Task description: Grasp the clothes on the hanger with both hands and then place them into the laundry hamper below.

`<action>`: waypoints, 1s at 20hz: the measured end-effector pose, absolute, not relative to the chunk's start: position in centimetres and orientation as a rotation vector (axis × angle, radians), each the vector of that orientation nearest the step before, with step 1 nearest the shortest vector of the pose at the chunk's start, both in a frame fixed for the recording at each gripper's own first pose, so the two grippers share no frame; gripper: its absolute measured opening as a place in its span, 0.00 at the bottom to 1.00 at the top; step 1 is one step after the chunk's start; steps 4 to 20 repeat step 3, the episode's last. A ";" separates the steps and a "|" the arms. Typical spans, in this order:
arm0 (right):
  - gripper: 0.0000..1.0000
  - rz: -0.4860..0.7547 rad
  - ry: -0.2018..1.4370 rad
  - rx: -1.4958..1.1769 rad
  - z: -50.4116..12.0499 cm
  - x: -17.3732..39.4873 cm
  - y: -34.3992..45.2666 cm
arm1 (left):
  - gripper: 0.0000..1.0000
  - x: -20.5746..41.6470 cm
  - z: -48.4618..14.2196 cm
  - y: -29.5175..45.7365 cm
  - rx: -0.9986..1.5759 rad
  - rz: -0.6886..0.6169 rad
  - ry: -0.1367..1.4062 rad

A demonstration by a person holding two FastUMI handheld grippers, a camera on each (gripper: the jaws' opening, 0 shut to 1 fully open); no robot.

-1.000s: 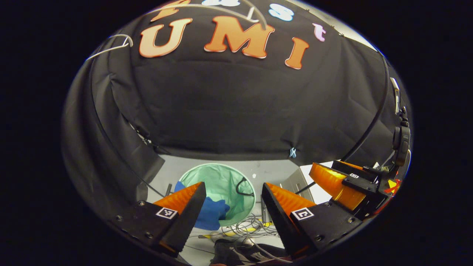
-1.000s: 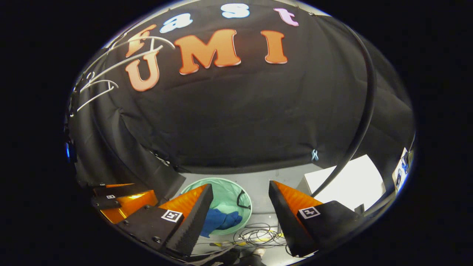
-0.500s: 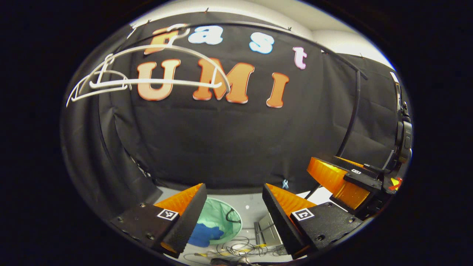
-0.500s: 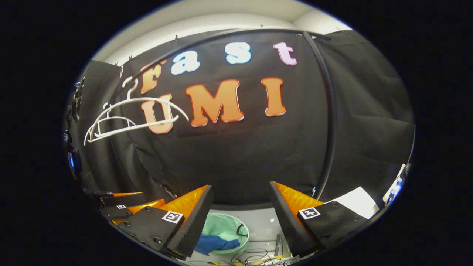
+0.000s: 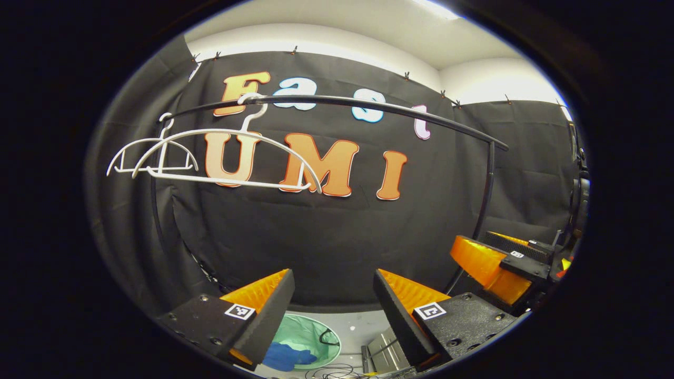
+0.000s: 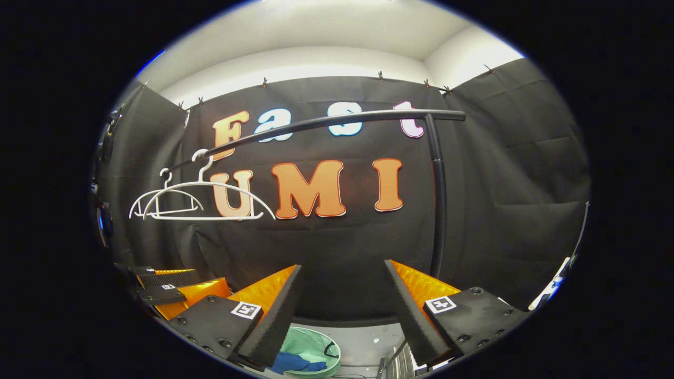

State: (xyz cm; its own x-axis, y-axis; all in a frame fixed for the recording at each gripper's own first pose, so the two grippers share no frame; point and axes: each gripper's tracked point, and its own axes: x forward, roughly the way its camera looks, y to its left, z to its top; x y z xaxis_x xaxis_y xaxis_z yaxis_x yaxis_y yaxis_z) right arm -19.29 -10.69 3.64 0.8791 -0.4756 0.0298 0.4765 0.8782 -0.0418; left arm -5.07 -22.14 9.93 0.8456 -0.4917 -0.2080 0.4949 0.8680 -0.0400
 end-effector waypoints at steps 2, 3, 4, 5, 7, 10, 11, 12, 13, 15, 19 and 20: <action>0.98 -0.506 -0.034 -0.041 4.0 -19.8 -11.3 | 0.92 -5.0 10.6 -21.6 0.016 -0.483 0.178; 0.98 -0.508 -0.040 -0.034 4.3 -19.6 -10.9 | 0.92 -5.3 11.1 -21.0 0.022 -0.469 0.162; 0.98 -0.508 -0.040 -0.034 4.3 -19.6 -10.9 | 0.92 -5.3 11.1 -21.0 0.022 -0.469 0.162; 0.98 -0.508 -0.040 -0.034 4.3 -19.6 -10.9 | 0.92 -5.3 11.1 -21.0 0.022 -0.469 0.162; 0.98 -0.508 -0.040 -0.034 4.3 -19.6 -10.9 | 0.92 -5.3 11.1 -21.0 0.022 -0.469 0.162; 0.98 -0.508 -0.040 -0.034 4.3 -19.6 -10.9 | 0.92 -5.3 11.1 -21.0 0.022 -0.469 0.162; 0.98 -0.508 -0.040 -0.034 4.3 -19.6 -10.9 | 0.92 -5.3 11.1 -21.0 0.022 -0.469 0.162; 0.98 -0.508 -0.040 -0.034 4.3 -19.6 -10.9 | 0.92 -5.3 11.1 -21.0 0.022 -0.469 0.162; 0.98 -0.508 -0.040 -0.034 4.3 -19.6 -10.9 | 0.92 -5.3 11.1 -21.0 0.022 -0.469 0.162; 0.98 -0.508 -0.040 -0.034 4.3 -19.6 -10.9 | 0.92 -5.3 11.1 -21.0 0.022 -0.469 0.162; 0.98 -0.508 -0.040 -0.034 4.3 -19.6 -10.9 | 0.92 -5.3 11.1 -21.0 0.022 -0.469 0.162; 0.98 -0.508 -0.040 -0.034 4.3 -19.6 -10.9 | 0.92 -5.3 11.1 -21.0 0.022 -0.469 0.162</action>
